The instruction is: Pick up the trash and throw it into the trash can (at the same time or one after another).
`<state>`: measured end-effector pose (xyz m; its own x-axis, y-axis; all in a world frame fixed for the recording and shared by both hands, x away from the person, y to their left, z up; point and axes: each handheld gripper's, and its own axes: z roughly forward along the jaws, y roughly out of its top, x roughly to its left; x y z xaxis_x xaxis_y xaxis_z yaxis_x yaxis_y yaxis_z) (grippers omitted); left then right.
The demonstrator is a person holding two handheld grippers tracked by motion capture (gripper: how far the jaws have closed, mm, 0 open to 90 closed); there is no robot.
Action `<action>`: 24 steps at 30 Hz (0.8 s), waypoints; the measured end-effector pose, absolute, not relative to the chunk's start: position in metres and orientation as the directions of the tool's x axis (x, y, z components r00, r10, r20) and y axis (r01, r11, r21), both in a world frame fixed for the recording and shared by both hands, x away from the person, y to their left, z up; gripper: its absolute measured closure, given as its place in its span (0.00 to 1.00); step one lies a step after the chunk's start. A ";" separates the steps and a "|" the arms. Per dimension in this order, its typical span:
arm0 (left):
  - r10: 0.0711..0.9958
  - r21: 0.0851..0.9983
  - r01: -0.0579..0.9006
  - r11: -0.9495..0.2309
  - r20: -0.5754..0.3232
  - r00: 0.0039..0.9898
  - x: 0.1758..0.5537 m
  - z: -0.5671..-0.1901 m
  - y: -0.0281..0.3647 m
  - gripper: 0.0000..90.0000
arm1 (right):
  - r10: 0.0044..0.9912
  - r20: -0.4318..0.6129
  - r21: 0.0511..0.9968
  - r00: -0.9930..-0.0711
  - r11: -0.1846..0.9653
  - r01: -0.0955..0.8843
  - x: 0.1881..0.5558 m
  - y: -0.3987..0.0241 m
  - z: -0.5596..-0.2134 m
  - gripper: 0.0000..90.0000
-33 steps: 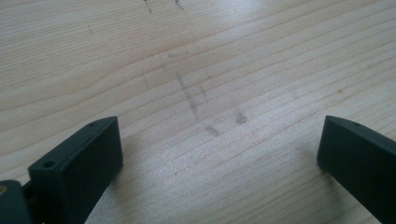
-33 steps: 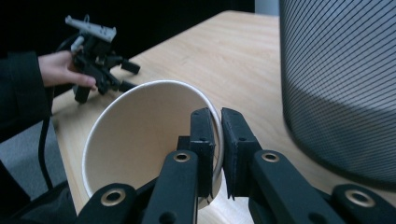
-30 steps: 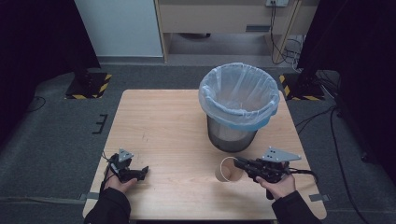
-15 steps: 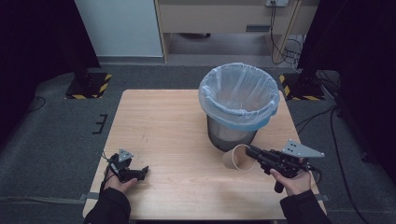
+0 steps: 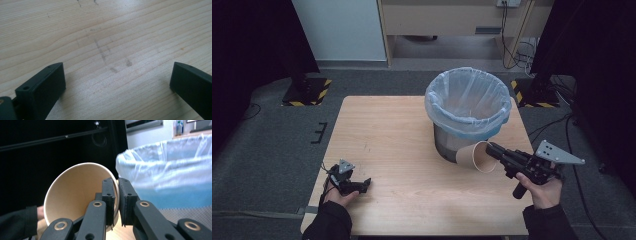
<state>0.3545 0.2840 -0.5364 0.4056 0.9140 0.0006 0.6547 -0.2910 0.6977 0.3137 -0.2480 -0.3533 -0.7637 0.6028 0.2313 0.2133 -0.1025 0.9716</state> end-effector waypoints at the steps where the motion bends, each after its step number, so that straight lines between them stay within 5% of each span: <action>1: 0.914 0.697 0.655 -0.291 0.001 0.406 0.354 -0.536 0.284 0.00 | 0.598 0.231 0.972 -0.767 -0.112 0.206 0.314 -0.248 -0.350 0.94; 24: 0.914 0.697 0.655 -0.291 0.000 0.406 0.354 -0.536 0.284 0.00 | 0.658 0.193 0.965 -0.728 -0.261 0.020 0.338 -0.244 -0.283 0.94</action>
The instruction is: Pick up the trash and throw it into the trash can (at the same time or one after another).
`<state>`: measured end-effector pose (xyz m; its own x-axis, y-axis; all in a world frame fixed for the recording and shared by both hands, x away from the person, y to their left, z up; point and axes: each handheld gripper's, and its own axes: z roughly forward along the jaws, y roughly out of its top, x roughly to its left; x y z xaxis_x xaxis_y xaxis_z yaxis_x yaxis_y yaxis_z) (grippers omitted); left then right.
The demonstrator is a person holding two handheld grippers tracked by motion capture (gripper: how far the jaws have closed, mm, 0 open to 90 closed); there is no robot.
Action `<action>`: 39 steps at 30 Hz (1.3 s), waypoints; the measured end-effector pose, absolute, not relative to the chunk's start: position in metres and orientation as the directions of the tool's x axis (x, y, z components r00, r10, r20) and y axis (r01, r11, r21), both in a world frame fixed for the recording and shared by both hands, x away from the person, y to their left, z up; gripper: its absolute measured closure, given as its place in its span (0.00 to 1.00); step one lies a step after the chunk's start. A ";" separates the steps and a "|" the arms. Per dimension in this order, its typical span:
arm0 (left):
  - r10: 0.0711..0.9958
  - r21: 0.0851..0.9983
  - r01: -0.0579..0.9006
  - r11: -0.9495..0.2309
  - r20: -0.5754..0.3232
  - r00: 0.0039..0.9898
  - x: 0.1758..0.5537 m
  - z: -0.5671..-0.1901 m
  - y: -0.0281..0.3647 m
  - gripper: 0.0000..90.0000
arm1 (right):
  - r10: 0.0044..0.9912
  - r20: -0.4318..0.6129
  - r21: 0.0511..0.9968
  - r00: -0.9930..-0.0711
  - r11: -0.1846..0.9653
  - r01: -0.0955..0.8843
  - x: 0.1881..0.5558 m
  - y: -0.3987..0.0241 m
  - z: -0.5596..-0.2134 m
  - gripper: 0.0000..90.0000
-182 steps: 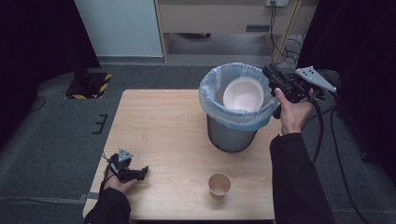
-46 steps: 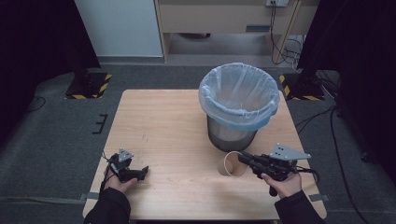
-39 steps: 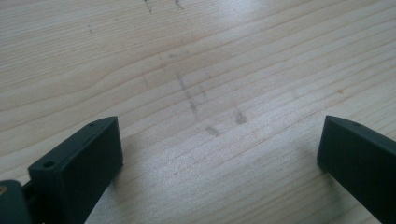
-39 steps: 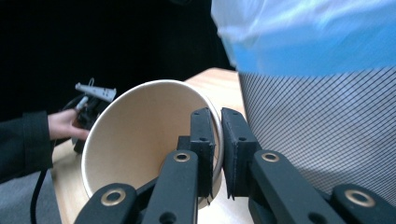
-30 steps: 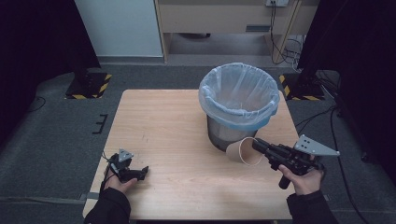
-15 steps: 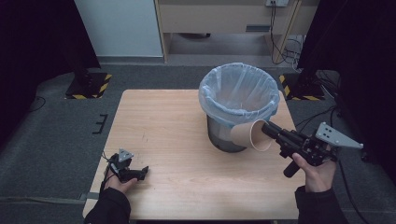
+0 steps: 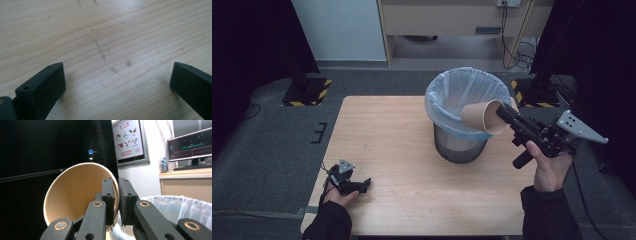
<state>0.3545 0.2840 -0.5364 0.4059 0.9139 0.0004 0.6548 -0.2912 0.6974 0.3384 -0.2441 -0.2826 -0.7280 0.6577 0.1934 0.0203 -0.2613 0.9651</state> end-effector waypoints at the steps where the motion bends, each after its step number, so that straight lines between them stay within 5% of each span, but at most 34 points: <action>1: 0.914 0.697 0.655 -0.291 0.001 0.406 0.354 -0.536 0.284 0.00 | 0.664 0.193 0.964 -0.723 -0.264 0.014 0.340 -0.244 -0.281 0.94; 25: 0.914 0.698 0.655 -0.291 0.000 0.406 0.354 -0.536 0.284 0.00 | 0.842 0.208 0.973 -0.499 -0.230 0.018 0.417 -0.223 -0.290 0.91; 39: 0.914 0.698 0.655 -0.291 0.000 0.406 0.354 -0.536 0.284 0.00 | 0.825 0.212 0.976 -0.523 -0.208 0.069 0.404 -0.235 -0.318 0.44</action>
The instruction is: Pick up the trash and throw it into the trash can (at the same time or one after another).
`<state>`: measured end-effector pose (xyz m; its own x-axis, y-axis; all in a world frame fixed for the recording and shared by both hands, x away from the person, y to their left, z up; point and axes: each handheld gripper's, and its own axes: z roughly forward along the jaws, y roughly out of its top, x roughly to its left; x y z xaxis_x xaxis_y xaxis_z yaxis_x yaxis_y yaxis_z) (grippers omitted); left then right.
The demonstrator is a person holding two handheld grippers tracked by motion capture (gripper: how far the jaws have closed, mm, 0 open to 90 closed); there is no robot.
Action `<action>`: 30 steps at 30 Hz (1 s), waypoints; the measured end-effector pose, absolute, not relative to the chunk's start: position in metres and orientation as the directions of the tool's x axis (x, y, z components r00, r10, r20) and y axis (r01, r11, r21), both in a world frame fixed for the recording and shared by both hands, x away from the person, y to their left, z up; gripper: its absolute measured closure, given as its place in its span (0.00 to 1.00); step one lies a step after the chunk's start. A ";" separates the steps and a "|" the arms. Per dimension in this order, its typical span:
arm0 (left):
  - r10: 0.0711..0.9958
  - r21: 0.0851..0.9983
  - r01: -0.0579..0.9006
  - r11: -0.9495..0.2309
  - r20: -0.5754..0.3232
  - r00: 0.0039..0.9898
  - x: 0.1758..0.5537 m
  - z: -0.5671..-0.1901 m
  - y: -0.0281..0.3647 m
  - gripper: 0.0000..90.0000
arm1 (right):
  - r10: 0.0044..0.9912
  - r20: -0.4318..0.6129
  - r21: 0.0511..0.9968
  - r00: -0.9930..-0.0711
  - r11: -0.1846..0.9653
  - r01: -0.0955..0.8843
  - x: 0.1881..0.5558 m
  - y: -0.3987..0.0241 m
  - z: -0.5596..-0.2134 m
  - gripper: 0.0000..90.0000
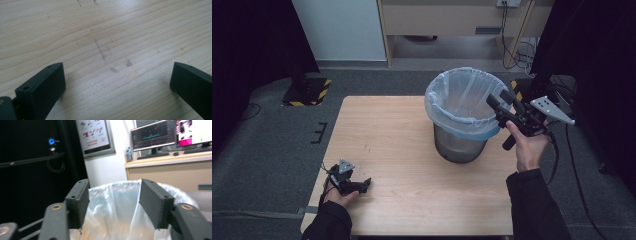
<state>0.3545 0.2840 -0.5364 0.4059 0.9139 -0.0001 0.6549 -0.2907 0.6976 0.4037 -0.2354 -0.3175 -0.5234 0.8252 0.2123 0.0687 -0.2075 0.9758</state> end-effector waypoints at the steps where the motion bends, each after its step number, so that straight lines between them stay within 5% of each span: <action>1: 0.914 0.697 0.655 -0.291 0.000 0.406 0.354 -0.536 0.284 0.00 | 0.821 0.208 0.977 -0.532 -0.200 0.073 0.400 -0.236 -0.321 0.42; 20: 0.914 0.698 0.655 -0.291 0.000 0.406 0.354 -0.536 0.284 0.00 | 0.789 0.134 0.975 -0.600 0.004 0.222 0.341 -0.241 -0.388 0.30; 30: 0.914 0.698 0.655 -0.291 0.000 0.406 0.354 -0.536 0.284 0.00 | 0.821 0.151 0.882 -0.551 0.140 0.450 0.344 -0.254 -0.449 0.24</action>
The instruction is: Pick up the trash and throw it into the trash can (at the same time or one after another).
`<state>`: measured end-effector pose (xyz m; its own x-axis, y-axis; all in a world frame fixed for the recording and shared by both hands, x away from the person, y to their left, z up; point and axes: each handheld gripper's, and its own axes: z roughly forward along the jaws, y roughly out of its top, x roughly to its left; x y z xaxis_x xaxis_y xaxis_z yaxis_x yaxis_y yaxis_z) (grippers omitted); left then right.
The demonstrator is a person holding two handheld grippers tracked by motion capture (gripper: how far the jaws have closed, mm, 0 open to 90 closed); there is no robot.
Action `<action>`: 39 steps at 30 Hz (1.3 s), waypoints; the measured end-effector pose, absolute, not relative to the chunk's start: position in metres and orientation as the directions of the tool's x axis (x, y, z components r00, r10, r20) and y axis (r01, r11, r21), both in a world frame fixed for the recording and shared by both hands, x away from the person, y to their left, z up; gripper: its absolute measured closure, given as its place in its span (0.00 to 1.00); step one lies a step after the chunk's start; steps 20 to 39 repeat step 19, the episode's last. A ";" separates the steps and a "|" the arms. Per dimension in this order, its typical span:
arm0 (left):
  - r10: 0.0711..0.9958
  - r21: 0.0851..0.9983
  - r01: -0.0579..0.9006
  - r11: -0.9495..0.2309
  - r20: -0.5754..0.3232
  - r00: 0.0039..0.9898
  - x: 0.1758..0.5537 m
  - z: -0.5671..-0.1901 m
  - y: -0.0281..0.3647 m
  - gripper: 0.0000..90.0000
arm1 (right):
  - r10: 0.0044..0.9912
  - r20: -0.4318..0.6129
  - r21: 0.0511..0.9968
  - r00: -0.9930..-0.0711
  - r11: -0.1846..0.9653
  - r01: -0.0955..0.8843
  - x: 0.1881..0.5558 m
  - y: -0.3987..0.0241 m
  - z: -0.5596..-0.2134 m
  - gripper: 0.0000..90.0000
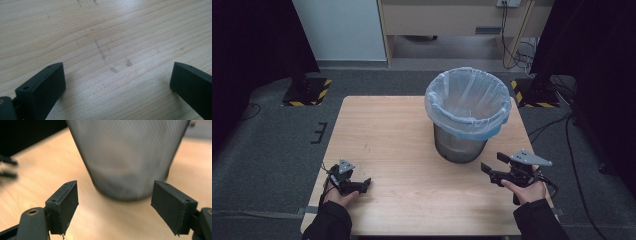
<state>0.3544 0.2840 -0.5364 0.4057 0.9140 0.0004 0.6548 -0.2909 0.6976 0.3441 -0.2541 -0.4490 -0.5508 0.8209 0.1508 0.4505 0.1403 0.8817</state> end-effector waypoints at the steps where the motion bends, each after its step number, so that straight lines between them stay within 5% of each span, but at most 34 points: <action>1: 0.914 0.697 0.655 -0.291 0.000 0.406 0.354 -0.536 0.284 0.00 | 0.823 0.154 0.867 -0.547 0.153 0.474 0.344 -0.256 -0.456 0.24; 17: 0.914 0.698 0.655 -0.290 -0.001 0.406 0.354 -0.536 0.284 0.00 | 0.858 0.059 0.727 -0.510 0.313 0.611 0.360 -0.290 -0.513 0.20; 39: 0.914 0.698 0.655 -0.290 -0.001 0.406 0.354 -0.536 0.284 0.00 | 0.860 0.058 0.723 -0.508 0.315 0.615 0.361 -0.291 -0.514 0.19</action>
